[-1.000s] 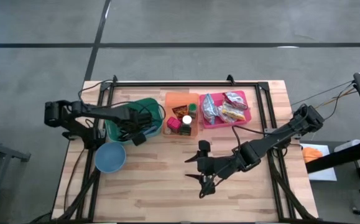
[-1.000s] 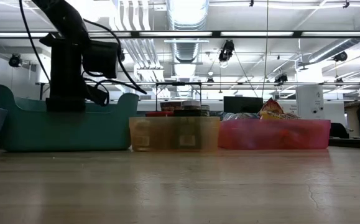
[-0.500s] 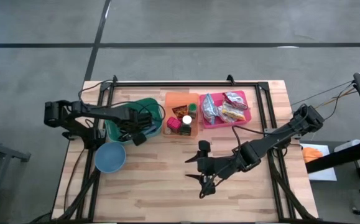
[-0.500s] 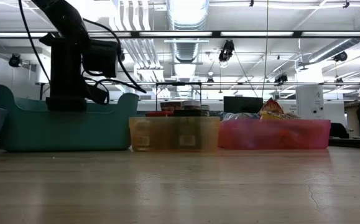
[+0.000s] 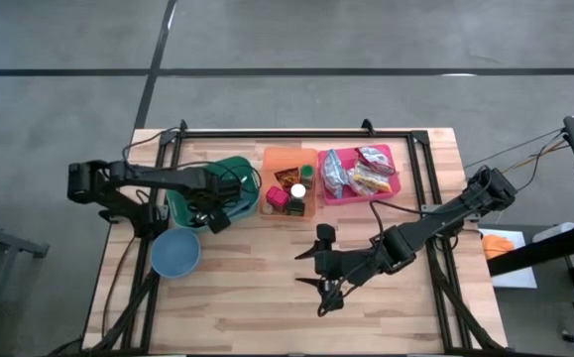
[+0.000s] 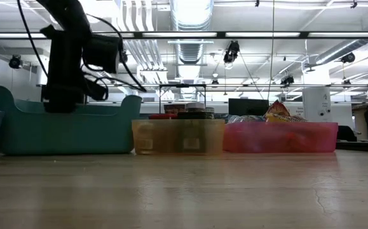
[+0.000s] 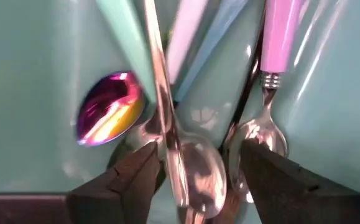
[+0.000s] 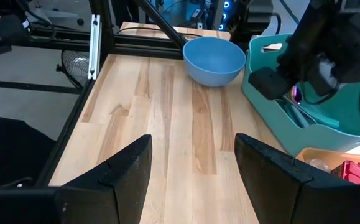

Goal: Pick & Place Food Item
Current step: Return to Home Position

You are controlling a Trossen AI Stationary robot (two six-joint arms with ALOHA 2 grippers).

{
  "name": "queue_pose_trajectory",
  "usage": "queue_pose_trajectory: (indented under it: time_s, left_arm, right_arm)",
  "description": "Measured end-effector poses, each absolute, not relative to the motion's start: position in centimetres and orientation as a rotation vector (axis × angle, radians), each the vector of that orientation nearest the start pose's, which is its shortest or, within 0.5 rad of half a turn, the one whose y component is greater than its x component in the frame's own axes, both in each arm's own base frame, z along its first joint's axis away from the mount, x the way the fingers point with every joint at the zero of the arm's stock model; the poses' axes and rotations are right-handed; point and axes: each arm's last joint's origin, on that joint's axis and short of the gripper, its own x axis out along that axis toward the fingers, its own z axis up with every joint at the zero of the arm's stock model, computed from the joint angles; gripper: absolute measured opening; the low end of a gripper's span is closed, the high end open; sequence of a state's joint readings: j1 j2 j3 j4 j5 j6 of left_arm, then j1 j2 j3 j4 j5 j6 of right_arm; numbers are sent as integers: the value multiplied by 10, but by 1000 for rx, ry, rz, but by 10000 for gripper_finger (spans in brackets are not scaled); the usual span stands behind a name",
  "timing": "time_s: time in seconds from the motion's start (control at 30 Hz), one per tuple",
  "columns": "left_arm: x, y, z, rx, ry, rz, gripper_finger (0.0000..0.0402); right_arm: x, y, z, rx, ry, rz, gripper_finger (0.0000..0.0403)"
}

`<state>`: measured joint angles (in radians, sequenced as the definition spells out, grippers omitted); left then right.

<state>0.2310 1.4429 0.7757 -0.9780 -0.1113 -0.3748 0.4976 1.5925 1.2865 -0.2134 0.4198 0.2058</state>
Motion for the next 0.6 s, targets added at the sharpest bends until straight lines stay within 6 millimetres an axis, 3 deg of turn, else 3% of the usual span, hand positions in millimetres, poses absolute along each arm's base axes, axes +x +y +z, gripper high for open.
queue_pose_trajectory:
  time_s: [0.33, 0.6]
  left_arm:
    - [196, 49, 222, -388, 1395, 549, 252]
    - [170, 39, 280, -452, 1058, 503, 252]
  right_arm:
    - [320, 162, 306, -82, 466, 46, 226]
    - [303, 157, 323, -220, 526, 80, 226]
